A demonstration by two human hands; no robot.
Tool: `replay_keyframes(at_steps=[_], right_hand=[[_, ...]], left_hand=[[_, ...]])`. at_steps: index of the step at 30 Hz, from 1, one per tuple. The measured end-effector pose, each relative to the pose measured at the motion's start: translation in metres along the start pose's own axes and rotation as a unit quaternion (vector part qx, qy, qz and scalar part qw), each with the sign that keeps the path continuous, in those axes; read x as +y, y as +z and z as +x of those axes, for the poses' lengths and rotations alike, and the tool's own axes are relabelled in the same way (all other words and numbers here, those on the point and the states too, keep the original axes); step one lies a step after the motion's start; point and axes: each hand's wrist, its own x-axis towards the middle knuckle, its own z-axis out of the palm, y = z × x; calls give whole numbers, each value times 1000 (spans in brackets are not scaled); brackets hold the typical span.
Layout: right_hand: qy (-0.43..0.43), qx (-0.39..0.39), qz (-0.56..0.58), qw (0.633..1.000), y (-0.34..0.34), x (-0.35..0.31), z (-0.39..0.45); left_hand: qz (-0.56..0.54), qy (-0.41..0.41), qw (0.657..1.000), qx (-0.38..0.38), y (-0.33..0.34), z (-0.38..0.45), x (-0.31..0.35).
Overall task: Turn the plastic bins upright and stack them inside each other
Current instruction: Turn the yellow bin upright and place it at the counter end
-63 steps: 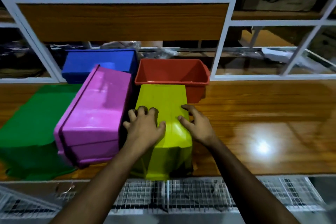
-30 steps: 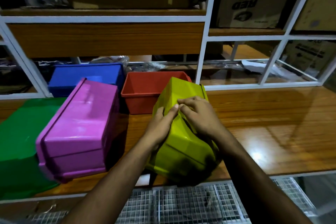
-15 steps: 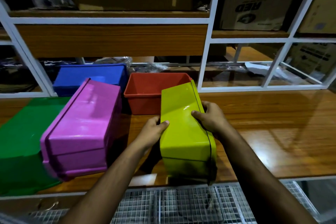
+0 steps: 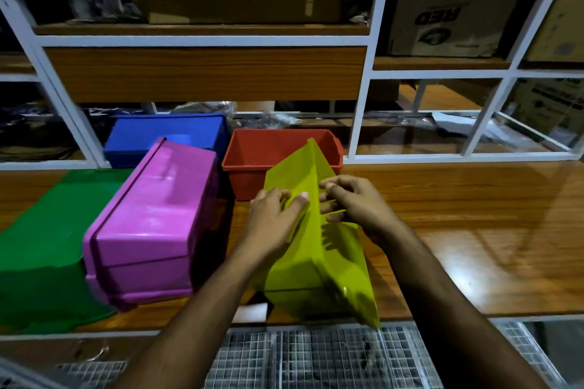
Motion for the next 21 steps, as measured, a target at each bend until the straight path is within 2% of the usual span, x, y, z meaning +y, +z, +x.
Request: replay_keyframes(at_steps=[3,5,6,9,16,21], right_hand=[[-26,66,-183,981,-20,17,10],[40,67,-287,955,-29,32,13],[79,48,-286,954,-31,39,14],[152,16,-160,975,-26,52,10],[148,22,-56,987,-25,65,11],[156,19,13,987,-28,71,8]], left_hand=[[-21,-72,997,-20,-15,2,-17],[-104,-109,988,-41,-26,3,-27],[-141,-111,983,-41,-28,6,-37],[-183,-114,976,-46,-30,16,-62],[-205,-205,957,-10,-37,3,-78],[-246,-241,937,-57,-31,0,-85]])
